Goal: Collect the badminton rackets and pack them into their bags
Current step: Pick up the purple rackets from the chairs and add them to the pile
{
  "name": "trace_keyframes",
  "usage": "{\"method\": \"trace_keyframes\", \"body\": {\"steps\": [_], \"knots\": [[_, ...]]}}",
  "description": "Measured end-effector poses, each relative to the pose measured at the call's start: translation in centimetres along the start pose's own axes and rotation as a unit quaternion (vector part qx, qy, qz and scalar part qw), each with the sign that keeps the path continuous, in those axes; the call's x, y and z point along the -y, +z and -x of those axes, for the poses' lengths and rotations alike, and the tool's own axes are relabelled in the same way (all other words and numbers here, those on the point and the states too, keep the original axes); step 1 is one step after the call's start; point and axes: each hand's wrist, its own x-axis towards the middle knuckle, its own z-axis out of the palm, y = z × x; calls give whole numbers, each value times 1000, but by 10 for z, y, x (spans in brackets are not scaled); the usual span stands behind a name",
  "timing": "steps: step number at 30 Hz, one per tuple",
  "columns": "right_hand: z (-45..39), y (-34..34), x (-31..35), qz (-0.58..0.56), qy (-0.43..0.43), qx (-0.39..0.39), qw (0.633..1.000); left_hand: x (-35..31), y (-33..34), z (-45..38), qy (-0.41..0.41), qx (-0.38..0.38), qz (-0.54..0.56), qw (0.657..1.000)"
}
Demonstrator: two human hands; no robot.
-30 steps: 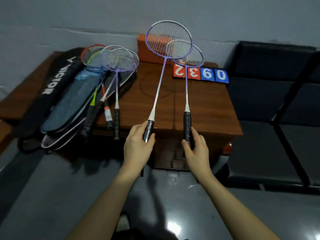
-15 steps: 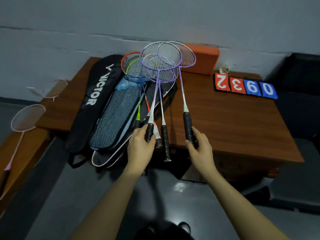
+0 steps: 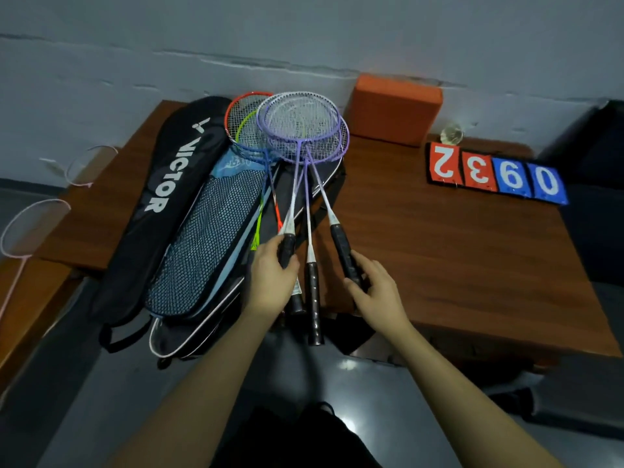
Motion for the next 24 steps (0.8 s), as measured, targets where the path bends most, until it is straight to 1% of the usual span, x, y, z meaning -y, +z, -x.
{"method": "trace_keyframes", "body": {"steps": [3,5,9,12,15,17,19,21,24], "knots": [[-13,4,-5,-10,16,5,1000,-1,12,-12,-11,71,-7,997],[-20,9,-11,-16,29,9,999,1,16,-21,-12,92,0,996],[-19,29,-23,-21,57,23,998,18,18,-31,30,145,27,989],[-15,44,-29,26,104,-1,994,40,20,-35,63,180,-35,981],[-14,57,-28,72,192,-12,979,54,22,-38,125,214,-160,955],[-13,62,-28,106,231,-18,967,57,24,-40,170,224,-220,934],[-13,66,-26,185,239,-21,953,61,24,-44,223,230,-281,905],[-13,68,-23,240,244,-22,939,63,22,-47,240,260,-326,876],[-12,69,-16,276,252,-17,927,68,17,-50,254,285,-344,858]]}}
